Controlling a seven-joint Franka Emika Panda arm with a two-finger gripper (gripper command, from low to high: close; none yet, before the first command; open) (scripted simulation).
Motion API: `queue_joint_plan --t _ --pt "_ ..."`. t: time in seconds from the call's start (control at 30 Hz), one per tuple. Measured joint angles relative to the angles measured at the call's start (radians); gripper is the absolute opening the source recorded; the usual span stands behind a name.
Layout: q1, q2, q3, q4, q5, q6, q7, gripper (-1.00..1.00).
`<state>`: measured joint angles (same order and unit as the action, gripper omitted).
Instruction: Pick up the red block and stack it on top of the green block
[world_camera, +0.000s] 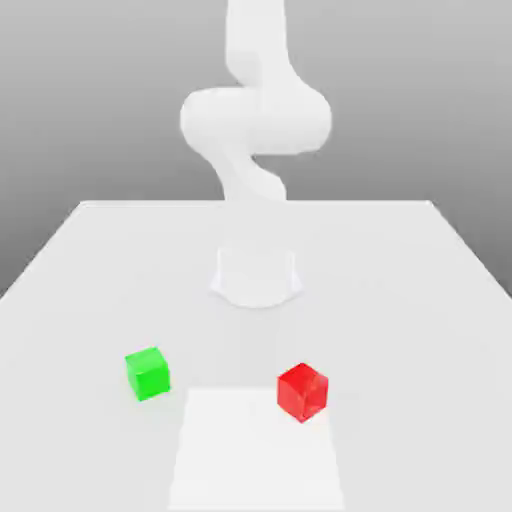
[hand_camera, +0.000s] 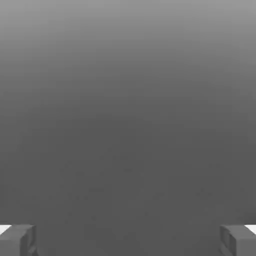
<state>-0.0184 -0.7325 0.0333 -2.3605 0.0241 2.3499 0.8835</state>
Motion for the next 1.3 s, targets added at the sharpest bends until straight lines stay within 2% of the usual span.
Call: queue_joint_plan --t 0.37,0.63,0.7,0.77,0.9,0.93,1.17,1.3 --pt "-0.071 0.353 0.184 -0.303 0.083 0.259 0.457 0.00" --pt "-0.103 0.604 0.295 -0.516 0.080 0.442 0.821 0.00" --pt "-0.118 0.674 0.305 -0.533 0.035 0.498 0.891 0.00" --pt "-0.123 0.748 0.284 -0.529 -0.052 0.558 0.962 0.00" --pt "-0.013 0.896 0.128 -0.507 -0.246 0.677 1.104 0.00" --pt "0.013 0.921 0.095 -0.502 -0.272 0.698 1.123 -1.00" --pt "0.020 0.923 0.089 -0.502 -0.273 0.701 1.125 -1.00" --pt "-0.033 0.799 0.187 -0.524 -0.105 0.601 1.003 -1.00"
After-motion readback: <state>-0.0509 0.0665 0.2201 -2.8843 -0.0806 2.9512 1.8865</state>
